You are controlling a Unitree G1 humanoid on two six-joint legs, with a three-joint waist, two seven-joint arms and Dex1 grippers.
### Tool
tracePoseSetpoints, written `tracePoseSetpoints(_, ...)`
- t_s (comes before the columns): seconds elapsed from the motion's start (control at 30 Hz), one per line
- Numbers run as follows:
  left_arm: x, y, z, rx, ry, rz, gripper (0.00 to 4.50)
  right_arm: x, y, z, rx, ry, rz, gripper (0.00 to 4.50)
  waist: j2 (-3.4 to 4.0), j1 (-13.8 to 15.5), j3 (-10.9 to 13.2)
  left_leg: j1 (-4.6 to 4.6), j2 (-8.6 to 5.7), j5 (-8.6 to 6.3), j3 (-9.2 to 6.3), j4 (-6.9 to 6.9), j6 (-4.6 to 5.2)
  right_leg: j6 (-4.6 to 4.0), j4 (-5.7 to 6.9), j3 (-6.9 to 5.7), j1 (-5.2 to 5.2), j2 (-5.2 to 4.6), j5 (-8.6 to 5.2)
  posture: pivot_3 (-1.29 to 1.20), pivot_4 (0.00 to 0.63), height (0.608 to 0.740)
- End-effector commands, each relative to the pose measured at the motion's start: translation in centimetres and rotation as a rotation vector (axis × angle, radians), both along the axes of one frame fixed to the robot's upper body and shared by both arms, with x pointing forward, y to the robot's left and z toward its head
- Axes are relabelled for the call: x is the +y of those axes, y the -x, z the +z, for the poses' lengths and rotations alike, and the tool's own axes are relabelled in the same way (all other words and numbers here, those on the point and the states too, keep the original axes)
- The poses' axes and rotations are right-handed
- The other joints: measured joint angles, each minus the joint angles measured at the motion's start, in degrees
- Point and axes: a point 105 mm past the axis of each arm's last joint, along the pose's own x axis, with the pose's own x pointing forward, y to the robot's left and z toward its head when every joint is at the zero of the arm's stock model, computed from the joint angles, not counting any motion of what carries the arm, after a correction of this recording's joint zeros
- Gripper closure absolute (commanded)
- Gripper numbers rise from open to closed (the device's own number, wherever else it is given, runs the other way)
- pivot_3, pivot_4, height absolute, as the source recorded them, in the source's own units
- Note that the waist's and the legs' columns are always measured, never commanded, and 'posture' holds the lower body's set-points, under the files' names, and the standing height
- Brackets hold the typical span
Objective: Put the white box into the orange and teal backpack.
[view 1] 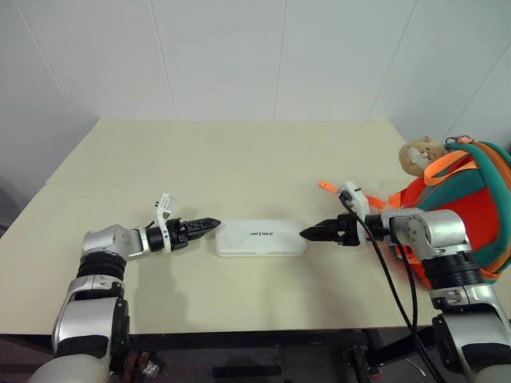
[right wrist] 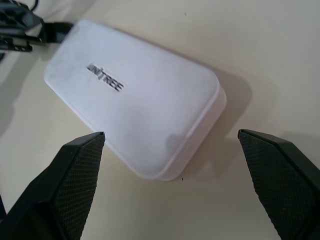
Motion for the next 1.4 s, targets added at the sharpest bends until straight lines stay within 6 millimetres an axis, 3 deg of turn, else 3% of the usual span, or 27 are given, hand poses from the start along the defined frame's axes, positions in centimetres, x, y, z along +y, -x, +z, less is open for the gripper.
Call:
tracePoseSetpoints(0.03, -1.1, 0.2, -1.2, 0.057, 0.0, -0.032, 0.05, 0.3, -0.1, 0.8, -0.009, -0.011, 0.002, 0.0, 0.0, 0.04, 0.0, 0.0, 0.0, 0.0, -0.01, 0.0, -0.01, 0.0, 0.02, 0.0, 0.0, 0.0, 0.0, 0.0, 0.15, 0.74)
tracePoseSetpoints(0.4, -3.1, 1.0, -2.2, 0.125, 0.044, -0.113, 0.05, 1.8, 0.2, 0.1, 0.027, -0.021, 0.033, 0.0, 0.0, 0.02, 0.0, 0.0, 0.0, -0.02, -0.01, -0.02, -0.02, 0.0, -0.01, 0.0, 0.0, 0.01, 0.0, 0.0, 0.15, 0.74)
tracePoseSetpoints(0.9, -4.1, 0.8, -2.5, 0.124, 0.042, -0.127, 0.05, 3.8, 0.8, -0.4, 0.044, -0.063, 0.076, 0.0, 0.0, 0.02, 0.0, 0.0, 0.0, -0.02, -0.01, 0.0, -0.02, 0.0, 0.01, 0.0, 0.02, 0.01, 0.0, 0.0, 0.15, 0.74)
tracePoseSetpoints(1.07, -1.8, 0.2, -3.2, 0.002, -0.149, -0.073, 0.05, 3.8, 1.1, -0.8, 0.044, -0.064, 0.07, 0.0, 0.01, -0.07, -0.01, 0.01, 0.0, -0.03, -0.01, -0.02, -0.03, 0.0, 0.01, 0.0, 0.01, 0.01, 0.0, 0.0, 0.15, 0.74)
tracePoseSetpoints(1.17, 1.2, -0.7, -2.7, -0.112, -0.297, 0.022, 0.05, 3.7, 1.2, -0.9, 0.042, -0.068, 0.064, 0.0, 0.01, -0.27, -0.02, 0.14, 0.01, 0.02, -0.01, 0.0, -0.08, 0.0, 0.11, 0.0, 0.07, 0.02, 0.0, 0.0, 0.15, 0.74)
tracePoseSetpoints(1.23, 2.8, -0.7, -2.1, -0.133, -0.338, 0.048, 0.05, 3.7, 1.2, -1.0, 0.042, -0.072, 0.063, 0.0, 0.01, -0.99, -0.01, 0.24, 0.03, 0.13, 0.0, -0.01, -0.11, -0.04, 0.12, 0.01, 0.1, 0.04, 0.11, 0.0, 0.15, 0.74)
tracePoseSetpoints(1.4, 4.8, 0.3, -0.4, -0.113, -0.32, 0.041, 0.05, 3.9, 1.3, -1.2, 0.044, -0.085, 0.061, 0.0, 0.01, -2.49, -0.01, 0.32, 0.31, 0.24, 0.0, -0.05, -0.17, -0.16, 0.1, 0.13, 0.08, 0.37, 0.28, 0.0, 0.15, 0.74)
